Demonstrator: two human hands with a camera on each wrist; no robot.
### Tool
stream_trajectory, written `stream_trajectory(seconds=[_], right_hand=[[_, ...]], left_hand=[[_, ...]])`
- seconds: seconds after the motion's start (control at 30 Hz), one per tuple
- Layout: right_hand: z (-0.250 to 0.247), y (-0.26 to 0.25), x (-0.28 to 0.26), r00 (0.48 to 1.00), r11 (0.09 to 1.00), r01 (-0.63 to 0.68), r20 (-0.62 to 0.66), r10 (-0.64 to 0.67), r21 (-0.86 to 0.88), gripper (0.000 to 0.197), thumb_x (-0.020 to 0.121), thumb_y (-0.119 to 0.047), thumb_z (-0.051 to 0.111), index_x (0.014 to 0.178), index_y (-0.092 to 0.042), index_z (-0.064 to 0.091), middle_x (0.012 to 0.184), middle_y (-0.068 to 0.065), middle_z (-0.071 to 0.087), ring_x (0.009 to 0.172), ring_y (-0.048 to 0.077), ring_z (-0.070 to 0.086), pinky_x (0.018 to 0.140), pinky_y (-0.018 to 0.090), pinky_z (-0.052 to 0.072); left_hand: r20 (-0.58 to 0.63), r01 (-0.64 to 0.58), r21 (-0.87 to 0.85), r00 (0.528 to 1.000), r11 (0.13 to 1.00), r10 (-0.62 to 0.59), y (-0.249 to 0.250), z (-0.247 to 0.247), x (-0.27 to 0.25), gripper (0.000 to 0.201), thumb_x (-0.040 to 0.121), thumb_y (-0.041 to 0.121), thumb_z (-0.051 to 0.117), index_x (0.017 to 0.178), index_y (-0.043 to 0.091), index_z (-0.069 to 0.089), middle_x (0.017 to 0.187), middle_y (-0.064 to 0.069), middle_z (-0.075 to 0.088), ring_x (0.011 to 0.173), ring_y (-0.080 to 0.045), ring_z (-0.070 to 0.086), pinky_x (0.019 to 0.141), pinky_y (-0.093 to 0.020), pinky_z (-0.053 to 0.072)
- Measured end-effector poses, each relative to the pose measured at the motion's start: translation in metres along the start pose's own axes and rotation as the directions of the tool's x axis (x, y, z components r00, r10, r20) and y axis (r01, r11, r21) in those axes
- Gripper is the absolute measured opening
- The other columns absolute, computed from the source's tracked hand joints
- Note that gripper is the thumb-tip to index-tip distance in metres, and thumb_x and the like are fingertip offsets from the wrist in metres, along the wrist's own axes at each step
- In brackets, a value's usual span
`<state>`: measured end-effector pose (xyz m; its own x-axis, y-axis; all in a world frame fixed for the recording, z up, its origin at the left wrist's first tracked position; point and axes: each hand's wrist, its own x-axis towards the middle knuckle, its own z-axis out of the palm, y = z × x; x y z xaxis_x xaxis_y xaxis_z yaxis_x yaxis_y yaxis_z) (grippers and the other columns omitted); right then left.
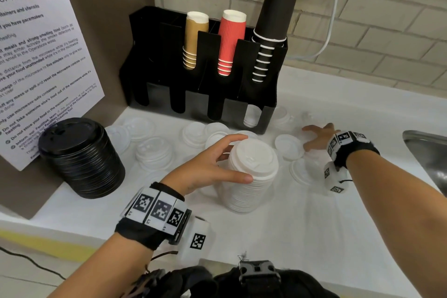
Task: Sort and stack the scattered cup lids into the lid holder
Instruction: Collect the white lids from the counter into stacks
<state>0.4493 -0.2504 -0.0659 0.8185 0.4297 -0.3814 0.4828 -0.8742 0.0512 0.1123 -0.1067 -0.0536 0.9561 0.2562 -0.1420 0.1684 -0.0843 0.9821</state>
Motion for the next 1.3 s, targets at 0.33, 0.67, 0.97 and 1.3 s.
stream_trajectory(seconds=[0.33,0.67,0.97,1.3], right_hand=[[-0.020,-0.014,-0.018,0.966,0.929,-0.001,-0.241,0.097,0.371,0.057,0.086,-0.045,0.059,0.136,-0.027,0.039,0.137,0.021,0.033,0.119,0.046,0.043,0.095,0.046,0.039],[-0.040,-0.069,-0.139,0.668,0.376,0.655,-0.268,-0.694,0.655,0.040,0.078,-0.028,0.064,0.117,-0.038,0.061,0.110,-0.010,0.064,0.103,0.009,0.058,0.091,0.022,0.047],[-0.035,-0.078,-0.165,0.575,0.432,0.753,-0.177,-0.799,0.495,0.052,0.076,-0.021,0.077,0.122,-0.037,0.059,0.118,-0.024,0.059,0.109,0.002,0.053,0.082,0.013,0.046],[-0.028,-0.082,-0.177,0.553,0.465,0.814,-0.220,-0.804,0.348,0.058,0.069,-0.018,0.083,0.120,-0.034,0.060,0.121,-0.012,0.053,0.115,0.003,0.047,0.084,0.019,0.045]], left_hand=[[-0.006,-0.008,0.014,1.000,1.000,0.008,0.000,0.005,0.005,0.093,0.052,0.048,0.084,0.133,0.051,0.040,0.136,0.013,0.053,0.130,-0.007,0.046,0.114,-0.035,0.036],[-0.015,-0.028,-0.007,0.999,1.000,0.028,-0.007,0.008,0.006,0.084,0.066,0.021,0.089,0.133,0.045,0.044,0.134,0.016,0.054,0.127,-0.005,0.049,0.112,-0.037,0.039],[-0.043,-0.037,-0.039,0.998,0.999,0.035,-0.007,0.014,0.005,0.089,0.065,0.024,0.087,0.140,0.035,0.040,0.132,0.015,0.057,0.122,-0.002,0.053,0.100,-0.024,0.046],[-0.077,-0.049,-0.075,0.996,0.996,0.043,-0.012,0.015,0.006,0.083,0.062,0.025,0.088,0.132,0.037,0.045,0.125,0.015,0.059,0.113,0.003,0.057,0.087,-0.015,0.048]])
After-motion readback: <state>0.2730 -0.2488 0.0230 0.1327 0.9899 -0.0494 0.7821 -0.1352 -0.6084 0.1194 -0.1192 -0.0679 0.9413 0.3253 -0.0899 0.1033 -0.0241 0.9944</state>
